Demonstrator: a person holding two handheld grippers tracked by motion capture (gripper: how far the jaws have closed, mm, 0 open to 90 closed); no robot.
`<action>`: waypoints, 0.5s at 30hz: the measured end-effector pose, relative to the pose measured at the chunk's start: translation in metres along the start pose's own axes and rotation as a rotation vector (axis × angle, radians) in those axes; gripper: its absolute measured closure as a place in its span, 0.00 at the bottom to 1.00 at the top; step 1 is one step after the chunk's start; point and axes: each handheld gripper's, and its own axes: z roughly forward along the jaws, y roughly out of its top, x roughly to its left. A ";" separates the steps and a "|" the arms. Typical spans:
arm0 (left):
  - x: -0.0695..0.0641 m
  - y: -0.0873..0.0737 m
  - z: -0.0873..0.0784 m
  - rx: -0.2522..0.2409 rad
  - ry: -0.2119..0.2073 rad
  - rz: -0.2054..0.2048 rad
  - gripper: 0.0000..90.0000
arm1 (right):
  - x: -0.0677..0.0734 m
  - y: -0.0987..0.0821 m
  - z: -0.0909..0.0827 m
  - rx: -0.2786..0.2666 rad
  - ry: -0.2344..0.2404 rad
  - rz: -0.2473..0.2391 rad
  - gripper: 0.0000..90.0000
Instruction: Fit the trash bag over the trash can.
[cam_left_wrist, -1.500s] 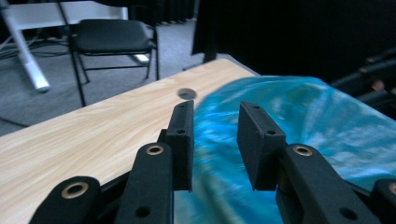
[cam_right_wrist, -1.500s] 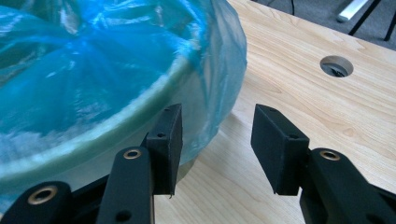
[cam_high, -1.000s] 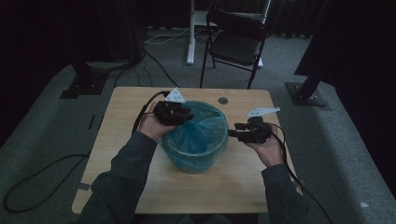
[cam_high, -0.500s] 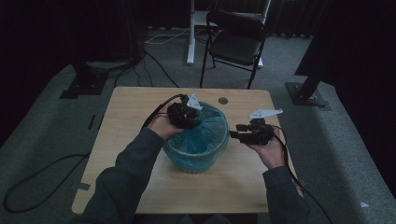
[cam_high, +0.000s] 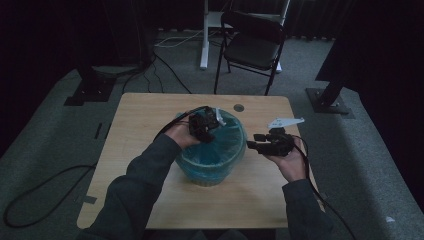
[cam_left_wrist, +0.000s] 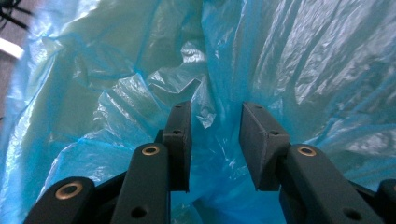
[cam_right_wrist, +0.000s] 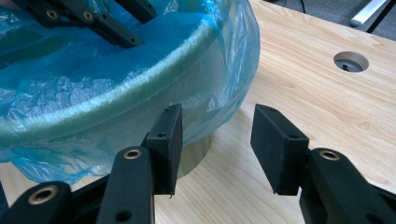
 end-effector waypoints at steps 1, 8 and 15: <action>0.000 0.001 0.001 0.018 -0.003 0.009 0.71 | 0.000 0.000 0.000 0.000 0.000 0.000 0.59; -0.003 0.004 0.009 0.093 0.023 0.026 0.67 | 0.001 -0.001 0.002 0.007 0.002 0.002 0.59; -0.004 0.006 0.013 0.145 0.023 0.048 0.63 | 0.001 0.001 0.001 0.006 0.002 -0.001 0.58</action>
